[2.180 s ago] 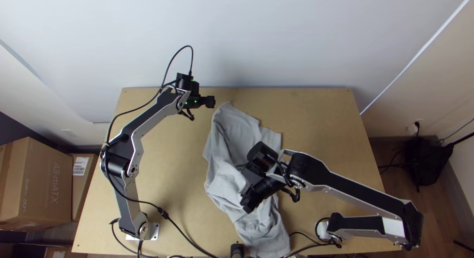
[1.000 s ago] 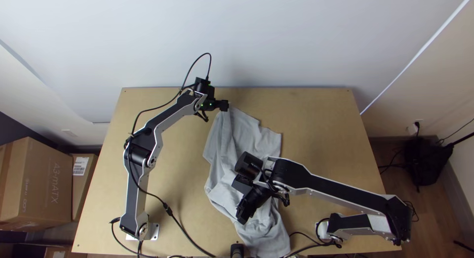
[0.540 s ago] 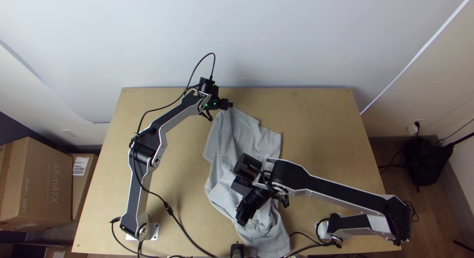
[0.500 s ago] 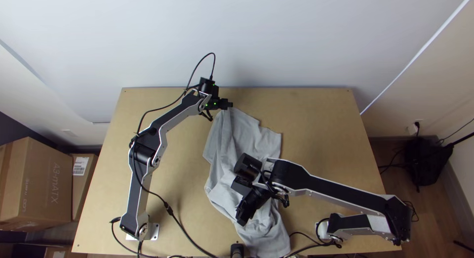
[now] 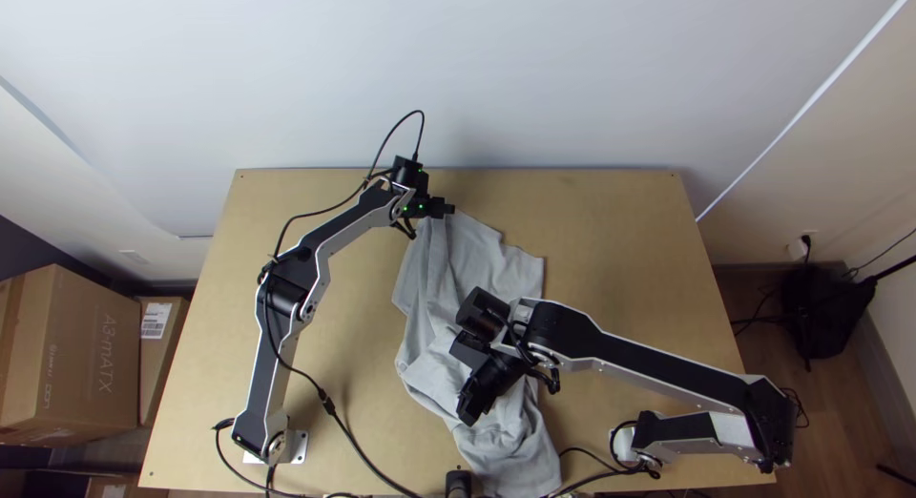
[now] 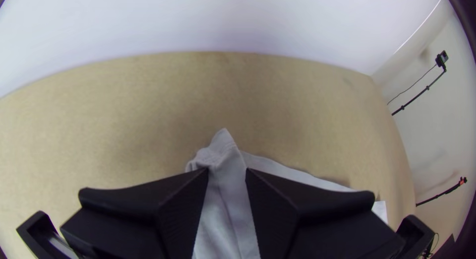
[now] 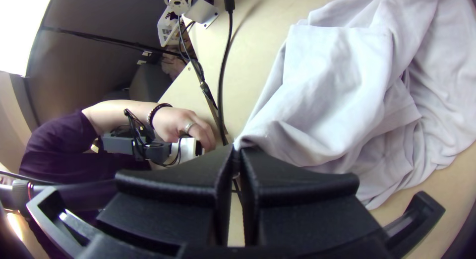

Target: Fold the t-shirt

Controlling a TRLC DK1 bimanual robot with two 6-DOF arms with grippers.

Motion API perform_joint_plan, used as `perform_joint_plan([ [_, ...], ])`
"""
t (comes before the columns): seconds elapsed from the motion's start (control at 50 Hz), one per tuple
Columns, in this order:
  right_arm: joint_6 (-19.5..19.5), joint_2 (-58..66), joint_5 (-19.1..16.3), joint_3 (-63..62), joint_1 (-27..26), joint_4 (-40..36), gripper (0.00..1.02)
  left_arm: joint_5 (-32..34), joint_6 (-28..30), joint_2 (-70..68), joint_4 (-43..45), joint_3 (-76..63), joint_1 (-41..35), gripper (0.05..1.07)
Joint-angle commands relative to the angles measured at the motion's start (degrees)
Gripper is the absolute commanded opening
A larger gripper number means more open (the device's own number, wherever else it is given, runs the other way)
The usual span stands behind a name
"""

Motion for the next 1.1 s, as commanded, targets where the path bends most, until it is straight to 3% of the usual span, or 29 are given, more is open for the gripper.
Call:
perform_joint_plan([
  [0.0,0.27,-0.88,-0.90,-0.07,-0.28,-0.14,0.02,-0.34,0.41,1.56,-0.08,-0.06,-0.38,0.48],
  [0.06,0.18,-0.88,-0.90,-0.16,-0.36,-0.14,0.02,-0.43,0.50,1.65,-0.25,-0.14,-0.38,0.45],
  [0.18,-0.09,-0.70,-0.90,-0.25,-0.72,-0.05,0.02,-1.74,0.85,1.38,0.80,-1.11,-0.29,0.08],
  [0.68,-0.35,-2.02,-0.72,-0.42,-15.74,-0.05,0.02,-1.66,0.59,-10.39,-0.16,-8.76,5.95,0.08],
  [1.08,0.27,-1.49,0.86,1.77,-26.38,1.80,0.02,-1.74,-4.07,-22.35,-0.87,-11.39,10.43,0.08],
])
